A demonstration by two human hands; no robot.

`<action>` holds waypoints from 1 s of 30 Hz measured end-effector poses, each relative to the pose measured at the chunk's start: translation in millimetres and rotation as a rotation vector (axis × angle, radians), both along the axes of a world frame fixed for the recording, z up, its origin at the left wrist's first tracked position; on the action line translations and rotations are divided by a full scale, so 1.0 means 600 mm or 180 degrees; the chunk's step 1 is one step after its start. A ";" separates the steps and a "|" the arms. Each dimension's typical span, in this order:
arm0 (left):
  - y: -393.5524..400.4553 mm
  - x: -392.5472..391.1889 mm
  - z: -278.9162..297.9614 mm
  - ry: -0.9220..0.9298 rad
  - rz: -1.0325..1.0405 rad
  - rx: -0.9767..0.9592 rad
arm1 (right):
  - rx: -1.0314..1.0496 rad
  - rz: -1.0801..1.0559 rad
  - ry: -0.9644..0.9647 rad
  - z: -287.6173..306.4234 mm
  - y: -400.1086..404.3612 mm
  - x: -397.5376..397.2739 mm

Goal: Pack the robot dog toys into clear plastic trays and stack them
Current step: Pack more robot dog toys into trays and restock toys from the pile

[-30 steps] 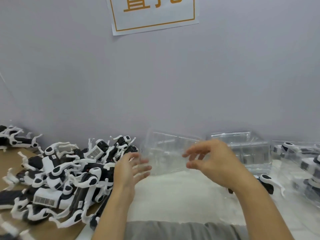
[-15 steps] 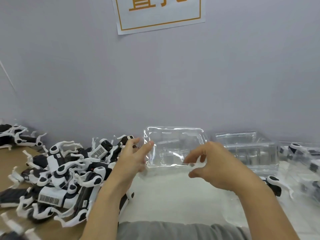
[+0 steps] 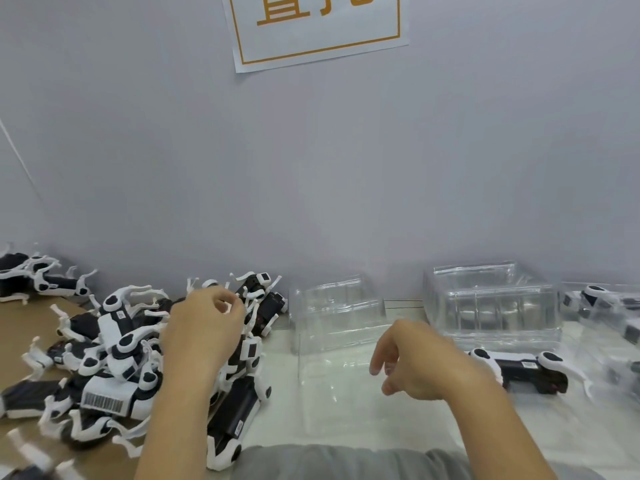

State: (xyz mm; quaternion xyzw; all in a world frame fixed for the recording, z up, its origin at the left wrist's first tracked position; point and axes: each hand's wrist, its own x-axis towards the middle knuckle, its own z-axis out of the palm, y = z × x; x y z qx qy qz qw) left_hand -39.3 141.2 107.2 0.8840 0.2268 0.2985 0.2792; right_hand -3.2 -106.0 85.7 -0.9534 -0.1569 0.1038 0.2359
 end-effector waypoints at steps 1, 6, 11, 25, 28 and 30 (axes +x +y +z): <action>-0.005 -0.001 -0.002 0.0166 -0.0077 0.0022 | -0.0073 -0.0034 0.0016 -0.007 0.002 0.001; -0.021 0.010 -0.014 0.0600 -0.0494 0.0054 | -0.0068 -0.0049 0.0053 -0.008 -0.004 0.005; -0.030 0.022 -0.048 0.1780 -0.0434 0.0304 | 0.0249 -0.0083 -0.0054 0.000 -0.009 0.013; -0.015 0.024 -0.033 0.0732 -0.0221 -0.0409 | 0.0664 -0.0063 -0.0397 -0.007 -0.010 0.026; -0.022 0.016 -0.005 0.0123 -0.0244 -0.0534 | 0.0995 -0.0005 -0.0515 -0.005 -0.003 0.027; -0.027 0.012 0.010 -0.0350 -0.0326 -0.0816 | 0.1268 0.0053 -0.0590 -0.003 0.006 0.025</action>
